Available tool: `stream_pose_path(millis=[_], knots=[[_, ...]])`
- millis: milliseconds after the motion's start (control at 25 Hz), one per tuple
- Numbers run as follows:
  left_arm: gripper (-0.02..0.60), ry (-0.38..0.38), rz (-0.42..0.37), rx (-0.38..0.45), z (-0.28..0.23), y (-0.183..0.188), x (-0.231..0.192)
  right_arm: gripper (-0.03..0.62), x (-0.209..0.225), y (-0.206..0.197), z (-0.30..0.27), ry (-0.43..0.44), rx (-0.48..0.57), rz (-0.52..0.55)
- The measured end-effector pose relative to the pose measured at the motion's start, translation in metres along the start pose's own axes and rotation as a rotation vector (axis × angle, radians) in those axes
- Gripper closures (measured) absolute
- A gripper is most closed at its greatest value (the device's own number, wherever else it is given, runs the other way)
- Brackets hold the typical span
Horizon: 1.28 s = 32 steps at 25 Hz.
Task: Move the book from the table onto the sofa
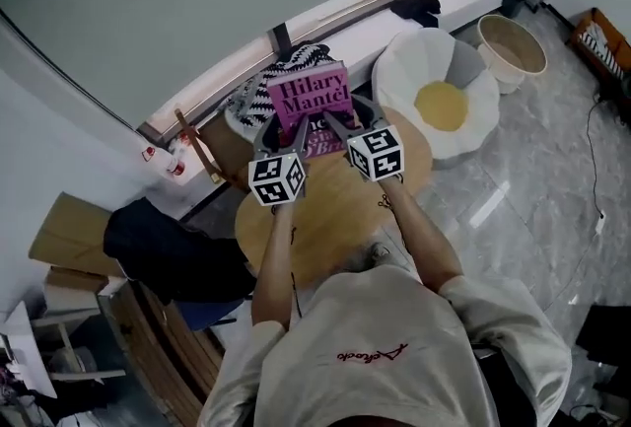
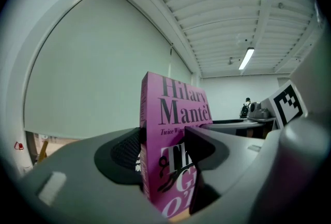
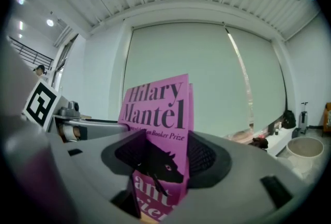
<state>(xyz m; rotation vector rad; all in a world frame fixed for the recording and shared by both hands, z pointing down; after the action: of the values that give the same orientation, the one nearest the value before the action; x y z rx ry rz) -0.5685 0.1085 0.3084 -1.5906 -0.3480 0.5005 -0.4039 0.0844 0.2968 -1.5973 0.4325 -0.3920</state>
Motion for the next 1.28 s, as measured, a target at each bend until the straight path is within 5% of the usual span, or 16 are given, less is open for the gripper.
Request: stream_pose_path(millis=[640,1280], knots=[[0.313,-0.368,-0.004,-0.044,-0.133,-0.014,0.179,0.339,0.171,-0.011,0.143,-0.373,-0.01,-0.035],[0.313,-0.563,-0.013,-0.095,-0.2,-0.045,0.375,0.339,0.3,-0.032,0.304,-0.572,-0.02,-0.05]])
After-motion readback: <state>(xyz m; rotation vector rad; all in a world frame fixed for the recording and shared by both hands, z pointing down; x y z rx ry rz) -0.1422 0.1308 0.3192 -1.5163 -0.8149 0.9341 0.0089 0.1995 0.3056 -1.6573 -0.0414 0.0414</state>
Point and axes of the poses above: the fingertips, and each gripper's own axes: z backward along the fingers, x to its right, y out of its top, the point moved 7 cm from there along z, backward along the fingers, and after that the axes turned 10 degrees about -y, right-handed, at the moved point
